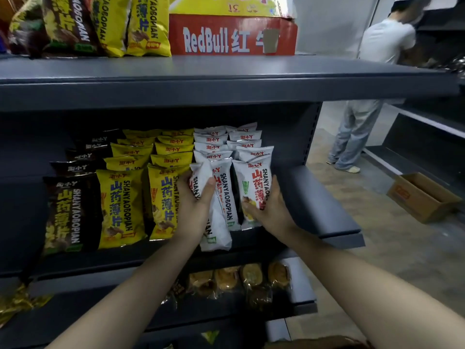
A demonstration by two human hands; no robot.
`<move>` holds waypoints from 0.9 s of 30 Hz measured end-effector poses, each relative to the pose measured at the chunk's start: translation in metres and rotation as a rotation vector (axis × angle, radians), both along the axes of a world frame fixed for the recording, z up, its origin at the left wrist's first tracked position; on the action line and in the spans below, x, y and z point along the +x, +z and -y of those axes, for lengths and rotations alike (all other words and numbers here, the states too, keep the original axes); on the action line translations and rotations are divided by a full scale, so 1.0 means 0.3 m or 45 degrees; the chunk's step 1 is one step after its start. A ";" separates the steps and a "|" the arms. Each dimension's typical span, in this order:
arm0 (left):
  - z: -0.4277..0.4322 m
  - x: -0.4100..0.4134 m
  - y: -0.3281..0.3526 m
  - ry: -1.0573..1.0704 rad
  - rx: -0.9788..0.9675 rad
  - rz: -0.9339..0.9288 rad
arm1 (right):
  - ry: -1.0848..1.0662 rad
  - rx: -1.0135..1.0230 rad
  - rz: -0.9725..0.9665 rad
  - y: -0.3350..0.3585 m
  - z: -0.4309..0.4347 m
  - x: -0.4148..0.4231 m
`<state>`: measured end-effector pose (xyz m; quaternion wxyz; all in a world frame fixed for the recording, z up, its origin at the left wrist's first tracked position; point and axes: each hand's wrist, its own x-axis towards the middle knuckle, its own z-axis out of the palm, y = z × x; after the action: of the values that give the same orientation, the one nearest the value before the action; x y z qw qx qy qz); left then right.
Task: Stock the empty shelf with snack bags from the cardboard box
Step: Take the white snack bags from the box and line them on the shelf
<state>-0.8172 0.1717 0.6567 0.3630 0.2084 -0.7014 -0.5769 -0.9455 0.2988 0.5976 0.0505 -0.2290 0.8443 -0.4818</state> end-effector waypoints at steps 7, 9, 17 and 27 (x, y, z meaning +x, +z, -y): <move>-0.012 -0.042 -0.025 0.034 -0.067 -0.040 | 0.062 0.100 0.037 0.025 -0.001 0.002; -0.019 -0.040 -0.025 0.043 -0.063 -0.059 | 0.063 0.197 0.016 0.036 -0.010 0.000; -0.100 -0.014 0.006 0.209 -0.259 -0.181 | -0.100 0.312 -0.594 0.104 -0.086 0.047; -0.206 -0.118 0.123 -0.208 -0.120 -0.163 | 0.330 -0.061 -0.343 0.222 -0.145 0.216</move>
<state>-0.8527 0.2337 0.6936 0.3683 0.0960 -0.7178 -0.5830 -0.8806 0.3423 0.6643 -0.0068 -0.3995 0.7951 -0.4563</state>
